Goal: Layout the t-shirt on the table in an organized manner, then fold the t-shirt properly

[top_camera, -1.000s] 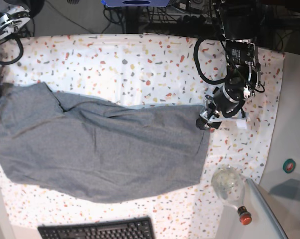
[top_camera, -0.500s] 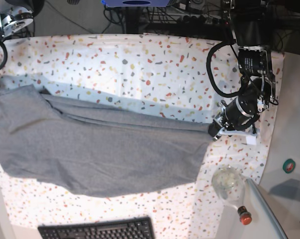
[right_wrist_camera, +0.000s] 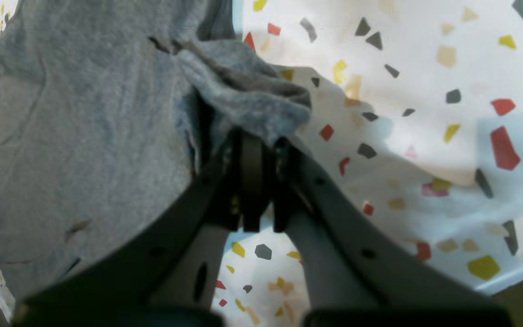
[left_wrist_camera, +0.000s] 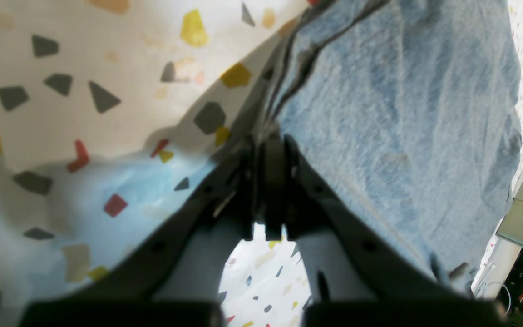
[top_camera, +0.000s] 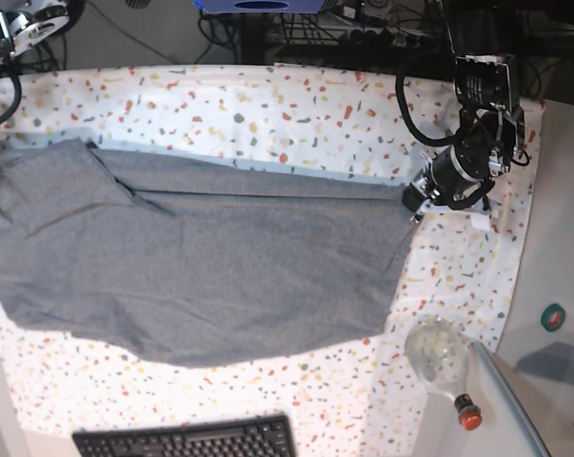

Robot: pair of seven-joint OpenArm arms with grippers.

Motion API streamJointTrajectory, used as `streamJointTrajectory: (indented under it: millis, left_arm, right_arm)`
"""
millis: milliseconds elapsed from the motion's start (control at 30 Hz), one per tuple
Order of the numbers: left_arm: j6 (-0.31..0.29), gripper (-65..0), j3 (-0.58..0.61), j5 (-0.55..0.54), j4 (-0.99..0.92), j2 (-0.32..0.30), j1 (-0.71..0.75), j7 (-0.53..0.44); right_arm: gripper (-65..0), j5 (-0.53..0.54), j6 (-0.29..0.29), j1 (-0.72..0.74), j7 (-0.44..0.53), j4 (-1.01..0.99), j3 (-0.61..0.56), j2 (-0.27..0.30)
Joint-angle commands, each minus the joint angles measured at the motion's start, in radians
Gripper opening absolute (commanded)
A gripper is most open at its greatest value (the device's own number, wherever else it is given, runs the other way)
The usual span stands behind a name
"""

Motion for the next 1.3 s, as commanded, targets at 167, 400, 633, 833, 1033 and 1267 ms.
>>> streamJointTrajectory:
  millis: [167, 400, 633, 833, 1033, 1267]
  left_arm:
    - [-0.003, -65.0, -0.005, -0.003, 0.018, -0.012, -0.003, -0.015]
    - [-0.003, -65.0, -0.005, -0.003, 0.02, -0.012, -0.006, -0.015]
    - [-0.003, -41.3, 0.002, -0.007, 0.02, -0.01, -0.003, -0.015]
    - [-0.003, -48.1, -0.005, -0.007, 0.02, -0.012, 0.014, -0.015]
    - [-0.003, -65.0, 0.001, -0.007, 0.012, -0.01, 0.012, -0.015]
    - [-0.003, -65.0, -0.004, -0.008, 0.015, -0.012, 0.018, -0.013]
  right_arm:
    - [-65.0, 0.016, 0.007, -0.015, 0.025, 0.016, 0.003, 0.027]
    - [-65.0, 0.016, 0.007, -0.029, 0.025, 0.016, 0.003, 0.026]
    - [-65.0, 0.016, 0.007, -0.032, 0.022, 0.016, 0.003, 0.006]
    - [-65.0, 0.016, 0.007, -0.032, 0.019, 0.016, 0.003, 0.006]
    - [-65.0, 0.016, 0.007, -0.032, 0.019, 0.016, 0.003, 0.006]
    - [-65.0, 0.016, 0.007, -0.032, 0.019, 0.016, 0.003, 0.006]
